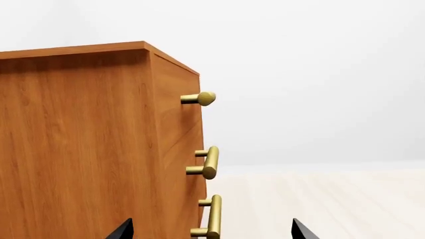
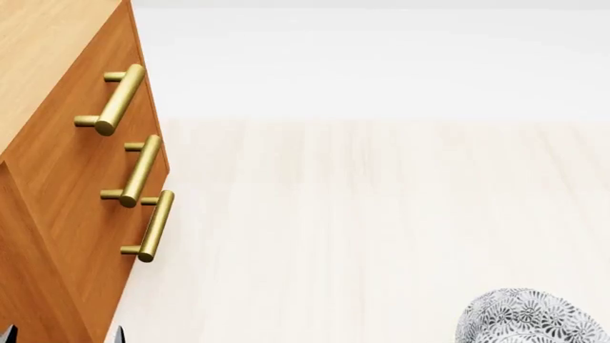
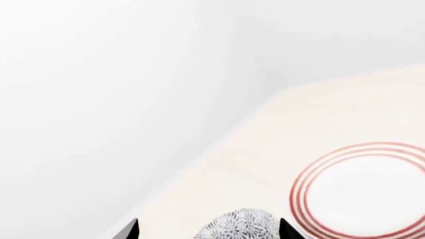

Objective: Put the bowl on top of the cabinet.

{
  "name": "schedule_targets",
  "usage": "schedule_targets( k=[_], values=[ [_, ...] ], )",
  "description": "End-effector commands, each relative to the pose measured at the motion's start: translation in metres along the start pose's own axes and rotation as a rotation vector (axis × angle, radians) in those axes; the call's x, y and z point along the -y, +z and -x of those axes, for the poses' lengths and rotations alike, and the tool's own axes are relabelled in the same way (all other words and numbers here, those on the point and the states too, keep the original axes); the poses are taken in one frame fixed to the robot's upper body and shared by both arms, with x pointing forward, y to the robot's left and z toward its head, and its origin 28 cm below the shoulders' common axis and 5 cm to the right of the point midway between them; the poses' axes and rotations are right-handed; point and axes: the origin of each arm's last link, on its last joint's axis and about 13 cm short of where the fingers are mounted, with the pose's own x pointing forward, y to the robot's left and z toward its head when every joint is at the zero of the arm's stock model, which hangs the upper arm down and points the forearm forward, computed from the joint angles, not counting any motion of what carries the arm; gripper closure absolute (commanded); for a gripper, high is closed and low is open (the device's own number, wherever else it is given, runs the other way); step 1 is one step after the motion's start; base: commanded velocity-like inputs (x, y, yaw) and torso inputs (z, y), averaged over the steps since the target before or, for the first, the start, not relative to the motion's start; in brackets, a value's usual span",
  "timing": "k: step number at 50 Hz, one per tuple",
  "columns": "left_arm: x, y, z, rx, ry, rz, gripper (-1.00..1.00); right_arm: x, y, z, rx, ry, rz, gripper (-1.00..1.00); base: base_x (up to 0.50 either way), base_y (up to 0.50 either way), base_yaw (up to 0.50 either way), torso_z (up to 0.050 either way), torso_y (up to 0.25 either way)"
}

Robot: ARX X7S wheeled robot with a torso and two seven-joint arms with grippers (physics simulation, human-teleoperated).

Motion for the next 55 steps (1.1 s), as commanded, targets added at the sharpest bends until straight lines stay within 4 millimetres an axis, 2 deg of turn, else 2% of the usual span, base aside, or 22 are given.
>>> schedule_targets(
  k=[1, 18, 35, 55],
  values=[
    [0.000, 0.000, 0.000, 0.000, -0.001, 0.000, -1.00, 0.005, 0.003, -0.003, -0.026, -0.062, -0.058, -1.00, 0.00, 0.00, 0.00, 0.000, 0.000],
    [0.000, 0.000, -0.001, -0.001, 0.001, 0.002, -1.00, 0.008, -0.002, -0.011, -0.116, -0.141, -0.110, -1.00, 0.00, 0.00, 0.00, 0.000, 0.000],
    [-0.001, 0.000, -0.001, 0.000, 0.002, 0.003, -1.00, 0.008, -0.007, -0.018, -0.204, -0.137, -0.120, -1.00, 0.00, 0.00, 0.00, 0.000, 0.000],
    [-0.001, 0.000, 0.000, 0.002, 0.002, 0.002, -1.00, 0.010, -0.013, -0.028, -0.232, -0.198, -0.137, -1.00, 0.00, 0.00, 0.00, 0.000, 0.000]
  ],
)
